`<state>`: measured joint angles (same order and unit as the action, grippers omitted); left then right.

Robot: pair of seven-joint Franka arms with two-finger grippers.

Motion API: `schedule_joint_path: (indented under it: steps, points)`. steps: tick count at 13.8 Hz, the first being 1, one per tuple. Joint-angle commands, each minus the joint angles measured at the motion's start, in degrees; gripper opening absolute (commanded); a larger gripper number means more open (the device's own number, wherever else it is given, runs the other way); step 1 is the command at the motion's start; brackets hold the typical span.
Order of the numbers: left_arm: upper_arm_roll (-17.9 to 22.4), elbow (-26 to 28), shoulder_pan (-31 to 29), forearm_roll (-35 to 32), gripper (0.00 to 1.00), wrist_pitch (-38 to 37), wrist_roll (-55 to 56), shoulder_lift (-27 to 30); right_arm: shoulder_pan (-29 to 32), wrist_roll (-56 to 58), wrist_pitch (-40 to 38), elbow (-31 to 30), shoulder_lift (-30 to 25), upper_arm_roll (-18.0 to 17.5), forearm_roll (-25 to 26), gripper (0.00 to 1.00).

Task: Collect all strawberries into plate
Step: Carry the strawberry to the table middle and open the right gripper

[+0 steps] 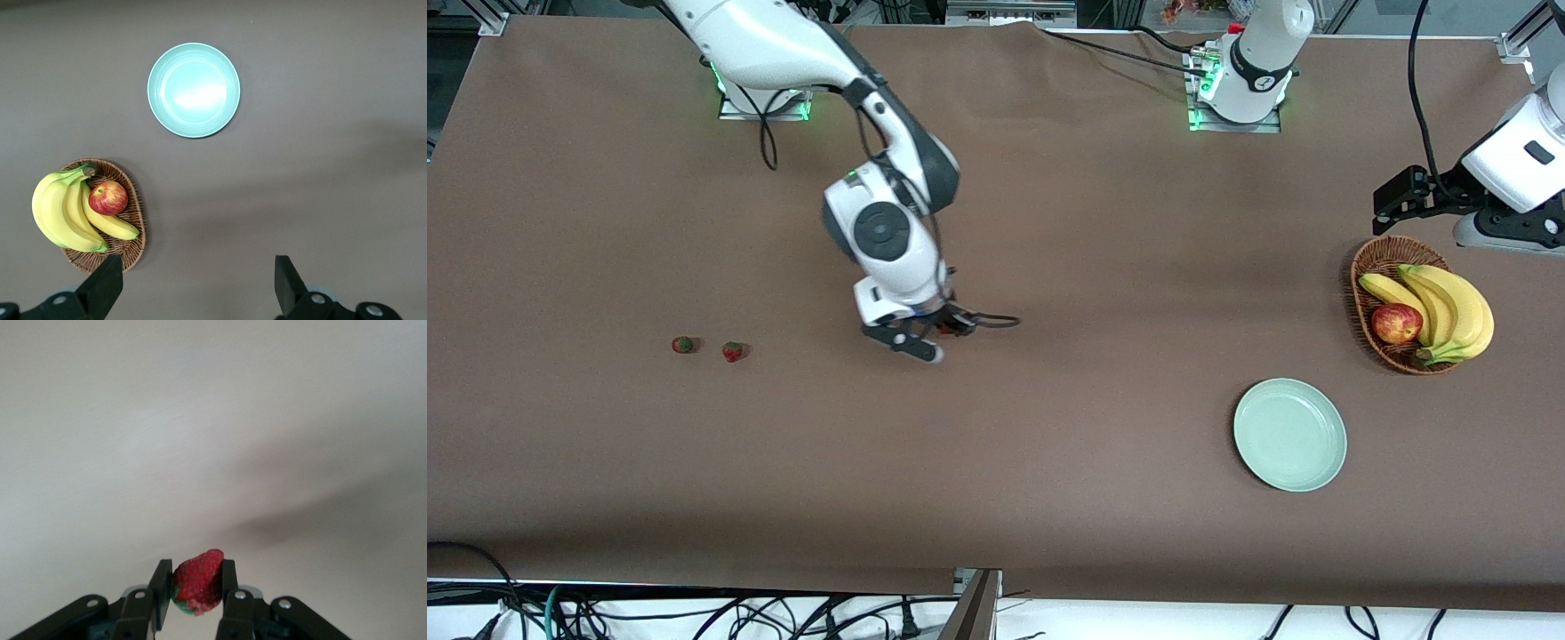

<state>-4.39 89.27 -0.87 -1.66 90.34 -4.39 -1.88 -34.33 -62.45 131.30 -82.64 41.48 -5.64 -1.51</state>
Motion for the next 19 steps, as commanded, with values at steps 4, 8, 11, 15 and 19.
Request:
schedule_joint_path:
  steps: [4, 8, 11, 15, 19]
  points:
    - [-0.27, -1.90, -0.80, -1.06, 1.00, -1.22, -2.55, -0.85, -7.67, -3.29, 13.44, 8.99, 11.77, 0.46, -0.60, 0.09]
    - [-0.27, -1.90, -0.80, -0.98, 1.00, -1.22, -2.55, -0.85, -10.23, -3.20, 16.10, 9.17, 14.06, 0.46, -0.69, 0.11]
    - [-0.27, -1.90, -0.80, -0.98, 1.00, -1.31, -2.55, -0.85, -10.49, -2.85, 16.18, 9.17, 14.51, 0.54, -0.60, 0.71]
    - [-0.27, -1.90, -0.80, -0.98, 1.00, -1.31, -2.55, -0.76, -8.40, -2.59, 13.39, 11.62, 12.84, 0.54, -0.60, 1.00]
    - [-0.62, -1.20, -0.19, -0.98, 1.00, -3.40, -2.29, -2.16, -2.60, 8.70, -2.14, 14.00, 7.32, 0.63, -0.60, 1.00]
